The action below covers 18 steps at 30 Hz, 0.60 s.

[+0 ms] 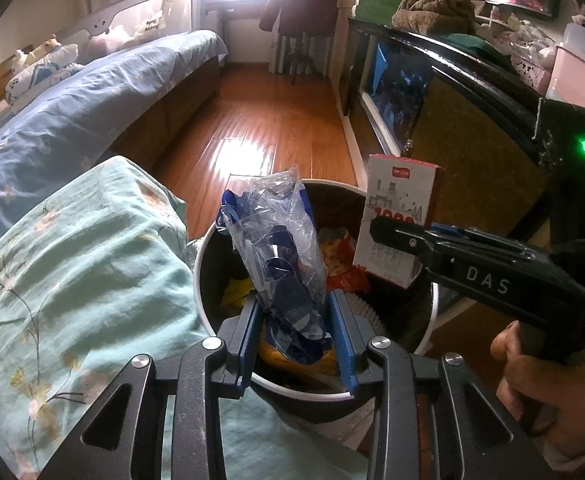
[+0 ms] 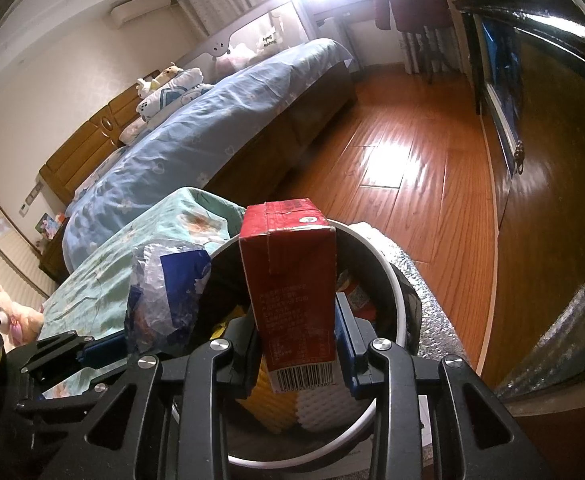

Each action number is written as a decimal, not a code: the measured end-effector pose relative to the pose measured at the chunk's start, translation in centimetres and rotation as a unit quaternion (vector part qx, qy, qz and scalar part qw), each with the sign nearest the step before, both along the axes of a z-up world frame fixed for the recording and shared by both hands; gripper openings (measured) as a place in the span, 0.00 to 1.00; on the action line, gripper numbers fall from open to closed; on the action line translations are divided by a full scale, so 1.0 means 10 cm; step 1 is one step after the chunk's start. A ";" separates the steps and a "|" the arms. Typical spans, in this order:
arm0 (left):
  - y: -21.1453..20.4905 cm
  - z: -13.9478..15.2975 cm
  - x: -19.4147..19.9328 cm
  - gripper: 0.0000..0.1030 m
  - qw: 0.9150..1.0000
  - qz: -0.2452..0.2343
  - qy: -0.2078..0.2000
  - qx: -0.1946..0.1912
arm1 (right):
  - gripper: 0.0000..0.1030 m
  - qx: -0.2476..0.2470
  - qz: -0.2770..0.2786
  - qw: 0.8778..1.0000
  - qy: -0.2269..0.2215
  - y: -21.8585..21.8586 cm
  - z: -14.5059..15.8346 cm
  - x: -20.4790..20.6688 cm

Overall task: Collect trash
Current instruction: 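Open both tools to drop the wrapper and carton into the bin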

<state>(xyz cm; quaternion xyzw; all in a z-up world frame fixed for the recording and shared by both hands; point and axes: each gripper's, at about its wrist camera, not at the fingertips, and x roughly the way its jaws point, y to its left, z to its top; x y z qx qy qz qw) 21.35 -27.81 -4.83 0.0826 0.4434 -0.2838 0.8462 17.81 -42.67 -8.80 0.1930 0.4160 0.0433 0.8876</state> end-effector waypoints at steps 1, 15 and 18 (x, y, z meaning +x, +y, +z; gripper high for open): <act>0.01 0.01 0.00 0.32 1.000 0.000 -0.001 -0.001 | 0.33 0.000 0.000 1.000 0.000 0.00 0.00 0.00; 0.33 0.15 -0.21 0.59 0.999 0.013 -0.009 -0.030 | 0.51 0.019 -0.024 0.999 -0.009 -0.06 0.10 -0.18; 0.51 0.17 -0.33 0.61 0.998 0.030 -0.013 -0.047 | 0.60 0.019 -0.024 0.999 -0.020 0.01 0.19 -0.31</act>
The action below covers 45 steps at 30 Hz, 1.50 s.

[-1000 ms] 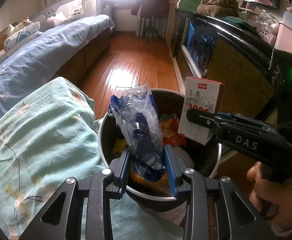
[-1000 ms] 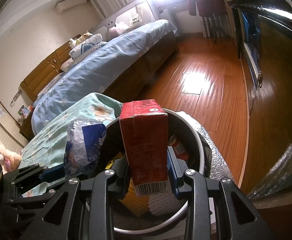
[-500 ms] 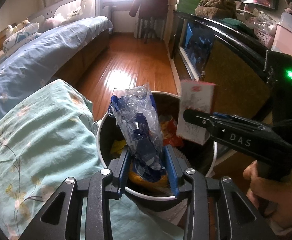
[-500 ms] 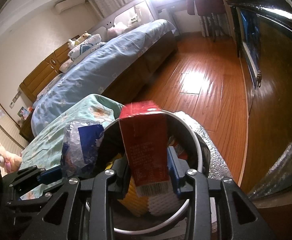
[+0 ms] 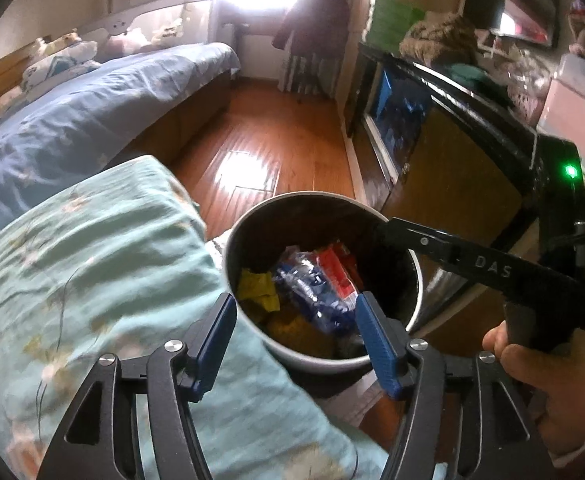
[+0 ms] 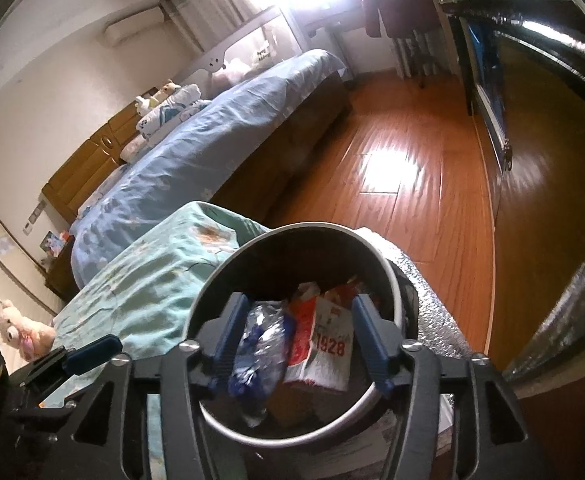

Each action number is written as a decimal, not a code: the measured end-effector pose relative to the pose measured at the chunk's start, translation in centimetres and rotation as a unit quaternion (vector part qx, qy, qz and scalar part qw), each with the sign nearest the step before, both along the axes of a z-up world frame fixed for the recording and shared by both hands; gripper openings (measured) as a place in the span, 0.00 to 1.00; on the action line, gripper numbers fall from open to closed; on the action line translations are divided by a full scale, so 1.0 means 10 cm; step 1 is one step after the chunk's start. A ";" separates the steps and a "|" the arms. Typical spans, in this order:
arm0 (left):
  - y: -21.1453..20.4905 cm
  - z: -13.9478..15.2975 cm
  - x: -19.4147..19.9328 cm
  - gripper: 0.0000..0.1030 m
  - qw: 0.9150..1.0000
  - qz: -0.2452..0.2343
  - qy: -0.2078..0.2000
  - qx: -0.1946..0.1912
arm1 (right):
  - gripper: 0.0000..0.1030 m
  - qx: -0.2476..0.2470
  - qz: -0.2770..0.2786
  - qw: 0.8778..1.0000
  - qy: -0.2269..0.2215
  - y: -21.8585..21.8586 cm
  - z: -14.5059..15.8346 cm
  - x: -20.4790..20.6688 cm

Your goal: Collect trash

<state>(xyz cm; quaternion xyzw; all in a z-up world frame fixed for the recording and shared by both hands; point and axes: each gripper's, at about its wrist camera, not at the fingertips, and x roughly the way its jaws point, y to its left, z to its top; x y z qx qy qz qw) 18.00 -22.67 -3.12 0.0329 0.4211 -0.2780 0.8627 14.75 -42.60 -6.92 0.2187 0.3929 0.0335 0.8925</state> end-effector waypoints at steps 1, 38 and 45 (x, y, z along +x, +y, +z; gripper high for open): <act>0.07 0.01 -0.05 0.62 1.000 0.008 -0.001 -0.006 | 0.63 -0.001 0.000 1.000 -0.005 0.03 0.03 -0.04; 1.63 0.56 -1.84 0.99 0.942 0.245 -0.230 -0.009 | 1.00 -0.135 0.034 0.970 -0.198 1.45 0.83 -0.93; 1.60 0.45 -1.89 0.99 0.937 0.262 -0.232 0.018 | 1.00 -0.146 0.052 0.968 -0.197 1.56 0.73 -0.84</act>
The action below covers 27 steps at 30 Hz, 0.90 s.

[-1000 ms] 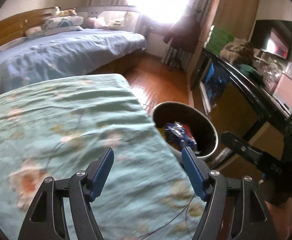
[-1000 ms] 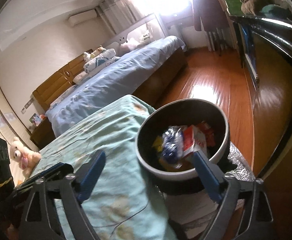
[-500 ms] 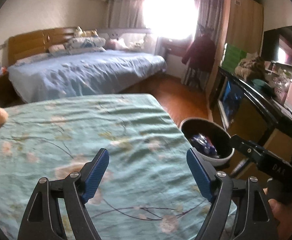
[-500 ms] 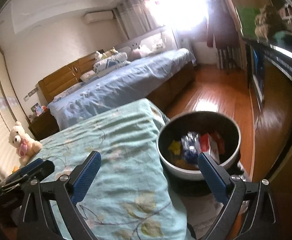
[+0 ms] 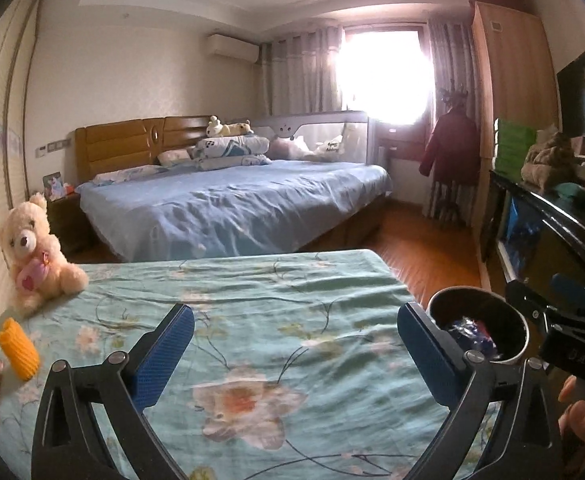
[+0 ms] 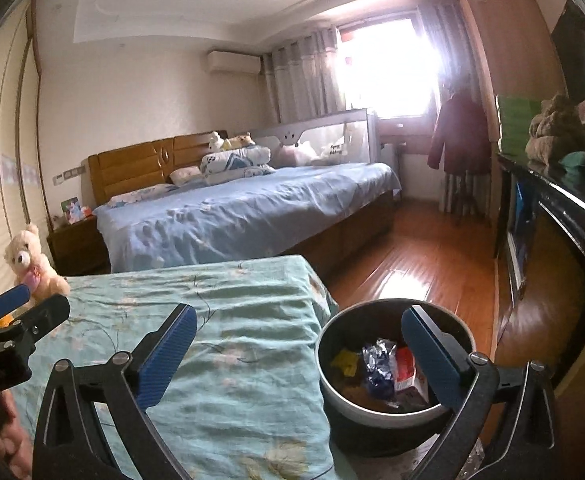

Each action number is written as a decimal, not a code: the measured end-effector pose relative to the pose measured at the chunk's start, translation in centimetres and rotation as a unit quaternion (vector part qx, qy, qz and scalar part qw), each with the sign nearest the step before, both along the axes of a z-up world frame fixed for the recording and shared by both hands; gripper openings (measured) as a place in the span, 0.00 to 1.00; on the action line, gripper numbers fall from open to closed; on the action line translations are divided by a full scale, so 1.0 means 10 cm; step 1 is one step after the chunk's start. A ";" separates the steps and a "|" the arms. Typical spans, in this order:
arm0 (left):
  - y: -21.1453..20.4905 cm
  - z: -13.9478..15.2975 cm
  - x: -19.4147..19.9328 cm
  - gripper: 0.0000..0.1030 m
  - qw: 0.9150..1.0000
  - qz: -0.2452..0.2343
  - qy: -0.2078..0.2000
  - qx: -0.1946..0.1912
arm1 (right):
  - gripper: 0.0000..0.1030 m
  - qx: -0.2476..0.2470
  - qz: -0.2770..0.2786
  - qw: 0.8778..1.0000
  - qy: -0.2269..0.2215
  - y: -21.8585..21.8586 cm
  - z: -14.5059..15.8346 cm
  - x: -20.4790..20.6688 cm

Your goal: Collect trash

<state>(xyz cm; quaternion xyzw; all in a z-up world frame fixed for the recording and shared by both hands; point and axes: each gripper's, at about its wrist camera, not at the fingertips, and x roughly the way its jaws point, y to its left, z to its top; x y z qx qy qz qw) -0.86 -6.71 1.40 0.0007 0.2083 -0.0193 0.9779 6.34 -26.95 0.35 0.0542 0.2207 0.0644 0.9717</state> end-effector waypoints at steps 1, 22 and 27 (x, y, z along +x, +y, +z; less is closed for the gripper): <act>0.00 -0.01 0.02 0.99 1.000 0.001 0.001 0.002 | 1.00 0.002 0.001 1.000 0.003 -0.01 -0.02 0.01; 0.00 0.00 0.21 0.99 1.000 0.002 -0.002 0.000 | 1.00 0.007 0.009 1.000 0.007 0.01 0.01 0.00; 0.00 0.01 0.21 0.99 1.000 -0.001 -0.001 -0.003 | 1.00 0.007 0.010 1.000 0.004 0.00 0.01 -0.01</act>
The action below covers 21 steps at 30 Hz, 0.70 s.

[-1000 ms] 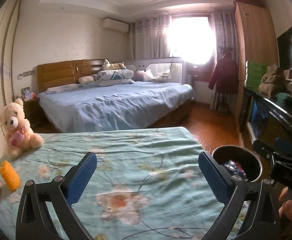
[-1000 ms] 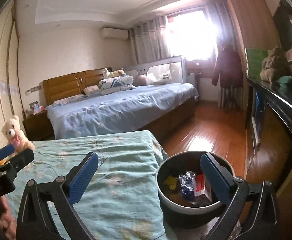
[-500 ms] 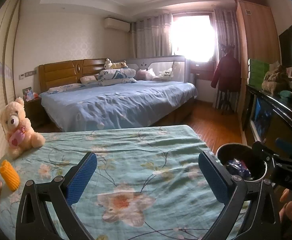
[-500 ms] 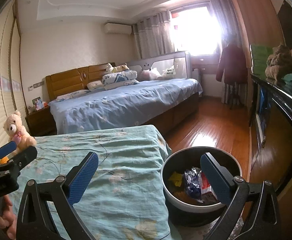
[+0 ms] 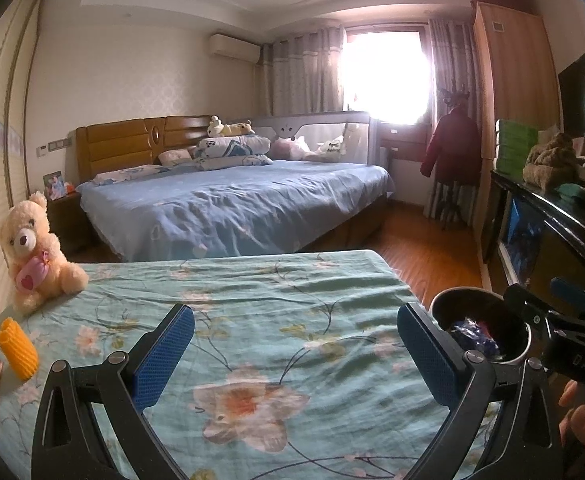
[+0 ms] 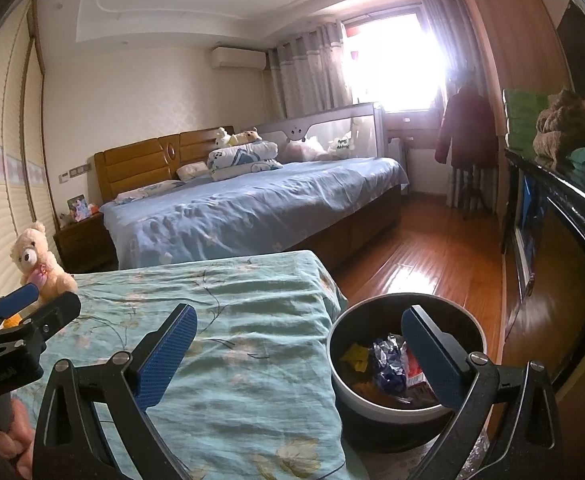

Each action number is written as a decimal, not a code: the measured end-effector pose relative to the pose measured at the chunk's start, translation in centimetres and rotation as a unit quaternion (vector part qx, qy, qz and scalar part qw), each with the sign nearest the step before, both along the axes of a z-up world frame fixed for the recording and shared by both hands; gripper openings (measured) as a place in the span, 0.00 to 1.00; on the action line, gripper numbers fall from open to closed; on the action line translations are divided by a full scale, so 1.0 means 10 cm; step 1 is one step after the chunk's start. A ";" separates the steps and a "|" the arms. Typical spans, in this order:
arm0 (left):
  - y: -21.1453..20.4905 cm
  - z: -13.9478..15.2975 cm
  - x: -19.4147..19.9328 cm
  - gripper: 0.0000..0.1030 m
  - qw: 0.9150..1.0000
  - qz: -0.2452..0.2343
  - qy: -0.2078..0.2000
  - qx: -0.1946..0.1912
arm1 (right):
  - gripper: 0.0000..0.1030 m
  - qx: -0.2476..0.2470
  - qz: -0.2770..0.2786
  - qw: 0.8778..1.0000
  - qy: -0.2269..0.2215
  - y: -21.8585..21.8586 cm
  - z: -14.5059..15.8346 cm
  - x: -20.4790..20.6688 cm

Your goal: Collect trash

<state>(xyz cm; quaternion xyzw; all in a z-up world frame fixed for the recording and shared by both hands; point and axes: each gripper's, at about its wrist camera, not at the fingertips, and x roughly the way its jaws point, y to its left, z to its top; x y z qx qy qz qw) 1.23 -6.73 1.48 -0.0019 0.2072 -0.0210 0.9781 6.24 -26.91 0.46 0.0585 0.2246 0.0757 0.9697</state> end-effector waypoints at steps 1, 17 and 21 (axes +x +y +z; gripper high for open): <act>0.00 0.00 0.00 0.99 1.000 0.000 -0.001 -0.001 | 1.00 0.001 0.000 1.000 0.000 0.00 0.00 0.00; 0.00 0.00 -0.06 0.99 1.000 0.001 -0.010 0.006 | 1.00 0.000 0.007 1.000 0.003 0.04 0.03 -0.03; -0.02 0.00 -0.08 0.99 1.000 -0.001 -0.014 0.011 | 1.00 0.001 0.010 1.000 0.004 0.04 0.04 -0.03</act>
